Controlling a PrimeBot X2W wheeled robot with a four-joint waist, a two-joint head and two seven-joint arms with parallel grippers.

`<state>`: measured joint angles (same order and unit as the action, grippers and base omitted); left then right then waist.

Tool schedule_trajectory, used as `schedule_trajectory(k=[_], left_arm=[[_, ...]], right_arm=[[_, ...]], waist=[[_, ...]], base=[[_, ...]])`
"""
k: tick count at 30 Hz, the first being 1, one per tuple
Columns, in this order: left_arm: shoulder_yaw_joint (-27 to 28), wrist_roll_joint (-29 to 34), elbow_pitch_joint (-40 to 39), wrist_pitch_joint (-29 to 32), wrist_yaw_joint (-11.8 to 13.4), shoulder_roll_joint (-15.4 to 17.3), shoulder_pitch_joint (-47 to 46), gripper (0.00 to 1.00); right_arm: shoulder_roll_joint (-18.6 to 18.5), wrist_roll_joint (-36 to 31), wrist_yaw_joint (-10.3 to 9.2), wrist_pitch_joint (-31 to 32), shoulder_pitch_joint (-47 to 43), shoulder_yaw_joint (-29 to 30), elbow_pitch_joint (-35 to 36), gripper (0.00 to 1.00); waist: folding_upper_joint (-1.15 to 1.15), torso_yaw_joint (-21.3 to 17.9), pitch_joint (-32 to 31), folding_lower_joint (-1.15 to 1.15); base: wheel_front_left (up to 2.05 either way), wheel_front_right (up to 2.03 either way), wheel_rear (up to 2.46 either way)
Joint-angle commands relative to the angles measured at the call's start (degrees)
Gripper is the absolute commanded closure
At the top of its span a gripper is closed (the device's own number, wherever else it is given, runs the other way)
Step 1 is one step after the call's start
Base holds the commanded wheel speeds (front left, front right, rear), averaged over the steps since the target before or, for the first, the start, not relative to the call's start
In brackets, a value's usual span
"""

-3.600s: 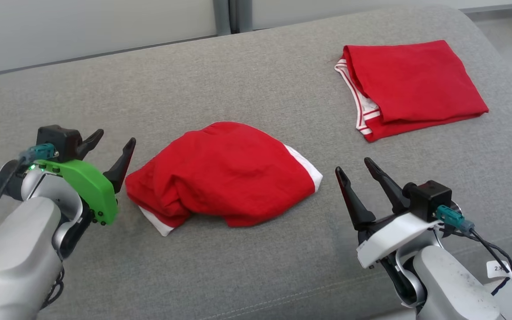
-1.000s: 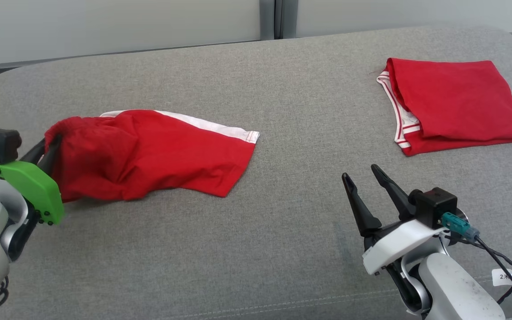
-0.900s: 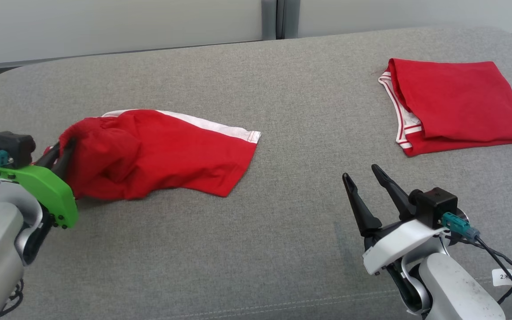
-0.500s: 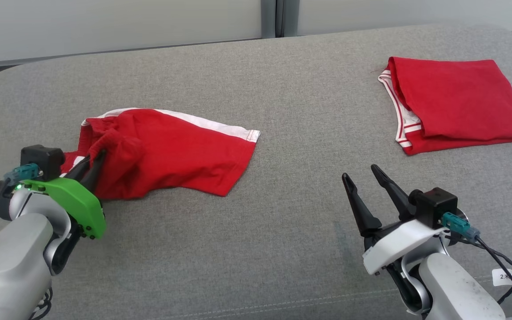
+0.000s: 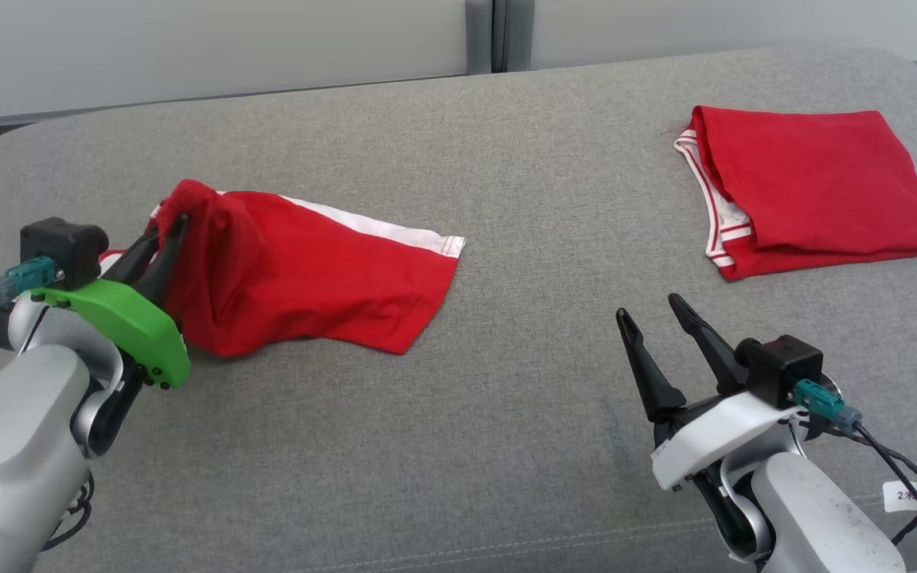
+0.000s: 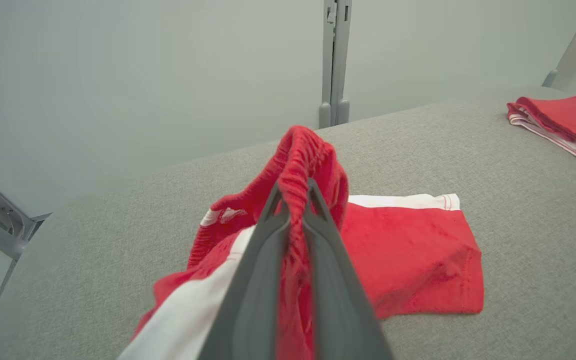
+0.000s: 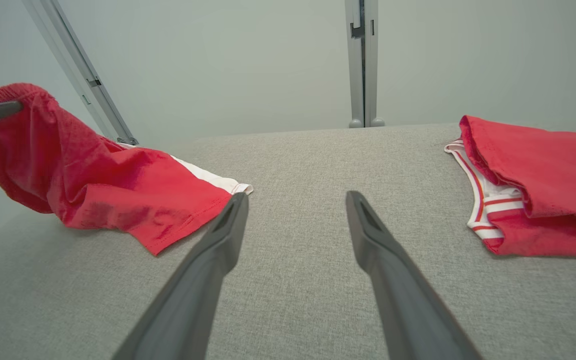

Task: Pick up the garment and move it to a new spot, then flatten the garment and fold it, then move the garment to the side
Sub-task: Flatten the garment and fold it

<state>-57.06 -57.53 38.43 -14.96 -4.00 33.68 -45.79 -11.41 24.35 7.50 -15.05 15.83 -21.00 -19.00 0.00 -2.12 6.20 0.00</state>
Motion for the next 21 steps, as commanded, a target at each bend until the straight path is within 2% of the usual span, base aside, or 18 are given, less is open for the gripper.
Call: schedule_trajectory(k=[1,8,15,21], left_arm=[[0.35,0.46,-0.66,-0.26,0.41,0.21,-0.54,1.00],[0.83,1.79,-10.18,0.24,1.95,0.44,-1.53,1.00],[1.58,1.67,-21.91,3.59,4.38,1.53,-4.41,1.00],[1.52,1.83,-27.09,7.04,5.01,0.20,-8.44,1.00]], right_arm=[[0.16,-0.19,-0.02,-0.18,-0.37,0.12,-0.10,0.00],[0.71,-0.12,-0.02,-0.17,-1.09,0.47,-0.05,0.00],[1.29,-0.35,-0.02,-0.18,-1.53,1.17,-0.13,0.00],[2.17,-0.37,-0.02,-0.17,-1.72,1.22,-0.16,0.00]], waist=[[0.00,-0.04,-0.21,0.00],[0.00,-0.26,-0.97,0.00],[0.00,-0.13,-1.75,0.00],[0.00,-0.51,-2.32,0.00]], base=[[0.00,0.00,0.00],[0.00,0.00,0.00],[0.00,0.00,0.00],[0.00,0.00,0.00]])
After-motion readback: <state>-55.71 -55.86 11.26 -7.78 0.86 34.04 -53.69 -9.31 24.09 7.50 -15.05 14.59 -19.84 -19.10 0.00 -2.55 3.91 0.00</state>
